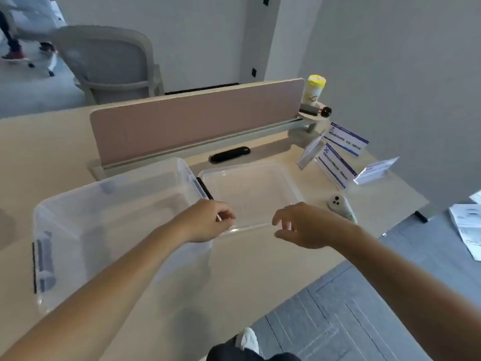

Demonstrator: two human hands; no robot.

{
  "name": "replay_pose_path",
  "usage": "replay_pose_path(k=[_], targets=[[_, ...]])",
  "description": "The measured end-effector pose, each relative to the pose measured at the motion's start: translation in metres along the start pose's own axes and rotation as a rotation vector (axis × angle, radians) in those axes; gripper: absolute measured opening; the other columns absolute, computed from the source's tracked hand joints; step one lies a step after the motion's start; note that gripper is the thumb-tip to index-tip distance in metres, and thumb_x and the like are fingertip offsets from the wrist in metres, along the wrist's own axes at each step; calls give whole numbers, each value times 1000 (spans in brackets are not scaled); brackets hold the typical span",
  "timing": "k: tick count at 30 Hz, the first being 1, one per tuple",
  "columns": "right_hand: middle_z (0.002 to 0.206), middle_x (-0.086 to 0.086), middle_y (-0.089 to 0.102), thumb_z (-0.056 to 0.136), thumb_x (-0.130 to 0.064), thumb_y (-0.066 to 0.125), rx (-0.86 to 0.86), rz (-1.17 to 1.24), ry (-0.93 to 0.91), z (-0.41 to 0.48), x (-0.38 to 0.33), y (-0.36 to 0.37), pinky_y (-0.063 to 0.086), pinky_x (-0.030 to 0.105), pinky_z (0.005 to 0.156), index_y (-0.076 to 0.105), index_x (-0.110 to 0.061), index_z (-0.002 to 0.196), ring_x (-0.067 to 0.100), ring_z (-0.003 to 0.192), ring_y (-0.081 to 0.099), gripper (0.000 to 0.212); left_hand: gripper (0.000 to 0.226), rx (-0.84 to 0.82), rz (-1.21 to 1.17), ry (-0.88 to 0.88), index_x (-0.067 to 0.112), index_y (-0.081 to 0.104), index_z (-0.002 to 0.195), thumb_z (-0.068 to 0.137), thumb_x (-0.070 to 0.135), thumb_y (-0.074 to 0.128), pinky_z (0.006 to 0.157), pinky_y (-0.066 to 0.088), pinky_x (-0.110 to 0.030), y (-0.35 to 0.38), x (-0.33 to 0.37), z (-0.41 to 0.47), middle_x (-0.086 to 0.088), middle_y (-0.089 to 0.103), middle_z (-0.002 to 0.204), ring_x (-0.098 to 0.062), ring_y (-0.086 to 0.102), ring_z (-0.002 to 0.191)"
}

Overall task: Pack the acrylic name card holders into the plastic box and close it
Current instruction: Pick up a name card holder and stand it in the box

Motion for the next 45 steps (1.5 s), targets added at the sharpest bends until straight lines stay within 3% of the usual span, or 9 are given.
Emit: replay_pose_path(k=[8, 12, 16, 24, 29, 31, 33, 40, 45], targets=[[103, -13, 66, 92, -48, 60, 194, 67, 412, -92, 87, -5, 55, 37, 86, 62, -31, 118, 11, 89, 64, 30, 13, -154, -219, 117, 29, 69, 99, 90, 36, 62, 83, 56, -32, 42, 47, 43, 8, 71, 93, -9, 67, 88], [103, -12, 65, 95, -44, 59, 181, 112, 505, -131, 131, 1, 52, 31, 83, 63, -29, 119, 10, 89, 60, 29, 11, -185, -143, 192, 32, 67, 98, 90, 37, 63, 86, 53, -28, 69, 91, 63, 13, 66, 93, -6, 63, 92], [99, -14, 61, 96, -43, 58, 142, 181, 533, -162, 176, 12, 43, 23, 77, 62, -28, 124, 7, 86, 58, 32, 9, -206, -99, 232, 32, 68, 97, 90, 34, 64, 88, 53, -29, 98, 140, 92, 12, 67, 95, -6, 63, 93], [112, -3, 69, 97, -38, 58, 253, 256, 538, -213, 312, 23, 45, 23, 79, 62, -23, 126, 12, 87, 60, 33, 14, -262, 93, 255, 29, 68, 102, 91, 35, 63, 83, 52, -25, 186, 248, 172, 13, 65, 95, -3, 61, 92], [109, -4, 71, 97, -38, 57, 357, 240, 544, -224, 403, 21, 44, 25, 74, 63, -23, 123, 11, 83, 59, 30, 14, -183, 179, 261, 40, 63, 84, 92, 28, 62, 68, 45, -7, 216, 299, 216, 22, 60, 84, -1, 61, 82], [109, -4, 71, 97, -39, 57, 349, 229, 542, -219, 432, 21, 47, 26, 75, 63, -24, 123, 13, 85, 61, 31, 6, -179, 219, 215, 36, 67, 92, 90, 34, 62, 76, 53, -20, 223, 302, 236, 16, 64, 88, -2, 61, 83], [109, -3, 71, 97, -40, 56, 330, 225, 543, -210, 461, 20, 52, 30, 79, 63, -25, 122, 17, 91, 64, 30, 16, -184, 246, 175, 33, 69, 100, 87, 40, 62, 80, 55, -30, 230, 302, 260, 14, 66, 90, -2, 62, 84], [105, -1, 72, 100, -29, 49, 371, 182, 545, -152, 548, -4, 55, 33, 75, 68, -23, 114, 19, 86, 66, 25, 18, -37, 141, 134, 30, 66, 105, 89, 34, 59, 78, 56, -32, 233, 302, 355, 16, 64, 89, -6, 63, 88], [99, -4, 73, 96, -36, 54, 357, 277, 557, -98, 607, -17, 60, 40, 76, 71, -25, 104, 16, 80, 68, 22, 25, 72, -80, 86, 27, 63, 113, 89, 27, 57, 81, 54, -33, 240, 288, 431, 10, 64, 95, -11, 62, 88]])
Point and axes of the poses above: each hand's wrist, its own z-axis towards the middle knuckle, its own y-axis out of the palm, x = y × z, the point moved 10 cm from there along z, towards the middle knuckle
